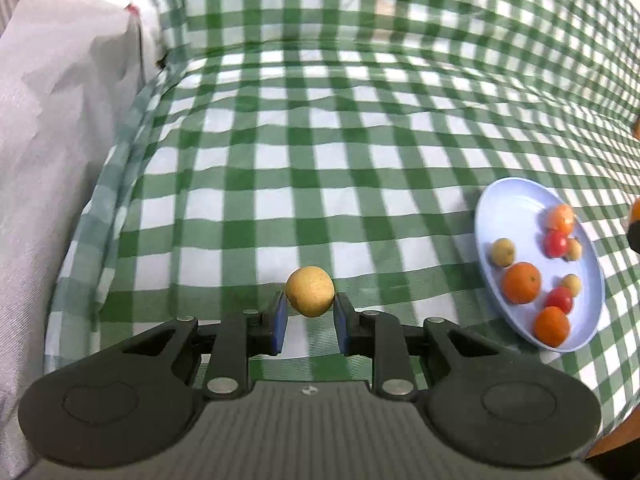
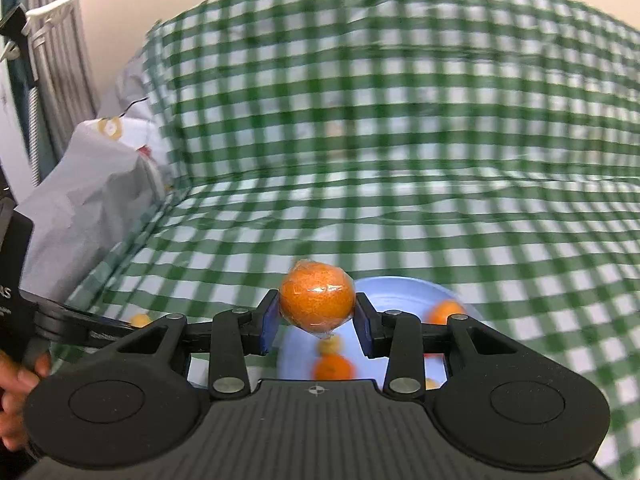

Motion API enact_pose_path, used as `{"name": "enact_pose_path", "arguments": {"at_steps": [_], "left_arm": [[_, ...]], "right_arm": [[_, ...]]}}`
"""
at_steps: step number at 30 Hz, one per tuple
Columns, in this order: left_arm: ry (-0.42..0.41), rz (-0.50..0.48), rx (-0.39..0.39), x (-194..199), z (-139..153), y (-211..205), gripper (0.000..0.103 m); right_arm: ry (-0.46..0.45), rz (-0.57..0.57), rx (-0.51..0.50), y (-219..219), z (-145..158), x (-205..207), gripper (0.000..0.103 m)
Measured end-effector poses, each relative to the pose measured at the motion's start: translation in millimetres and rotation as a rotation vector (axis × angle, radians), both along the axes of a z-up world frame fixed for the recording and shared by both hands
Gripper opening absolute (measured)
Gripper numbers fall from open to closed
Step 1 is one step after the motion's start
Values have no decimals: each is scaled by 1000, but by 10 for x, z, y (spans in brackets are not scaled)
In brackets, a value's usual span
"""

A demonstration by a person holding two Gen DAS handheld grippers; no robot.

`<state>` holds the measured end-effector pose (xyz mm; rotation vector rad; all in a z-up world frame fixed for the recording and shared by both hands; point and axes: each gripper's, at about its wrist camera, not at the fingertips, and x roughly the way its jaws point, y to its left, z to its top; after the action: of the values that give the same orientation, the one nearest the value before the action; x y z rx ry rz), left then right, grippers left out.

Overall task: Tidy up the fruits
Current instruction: 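Carry the yellow plum and netted orange over the blue plate with both grippers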

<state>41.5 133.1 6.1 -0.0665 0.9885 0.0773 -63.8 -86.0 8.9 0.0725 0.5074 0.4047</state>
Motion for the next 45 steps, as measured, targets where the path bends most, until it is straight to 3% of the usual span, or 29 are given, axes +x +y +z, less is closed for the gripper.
{"name": "enact_pose_path", "arguments": {"at_steps": [6,10,22,27,45], "left_arm": [[-49,-34,-37,15,60,-164,27],[-96,-81,-43,38,90,-335,27],[-209,-249,-59,111,118,-1027,27],[-213,-326,-44,129,44,-1379,27],[-203,-377,-15,171,-99,-1702,27]], "right_arm": [[19,-122,22,-560,-54,20,41],[39,-146,-1,-695,-104,20,41],[54,-113,-58,-589,-154,152,41],[58,-114,-70,-529,-163,207,41],[77,-128,-101,-398,-219,318,41]]}}
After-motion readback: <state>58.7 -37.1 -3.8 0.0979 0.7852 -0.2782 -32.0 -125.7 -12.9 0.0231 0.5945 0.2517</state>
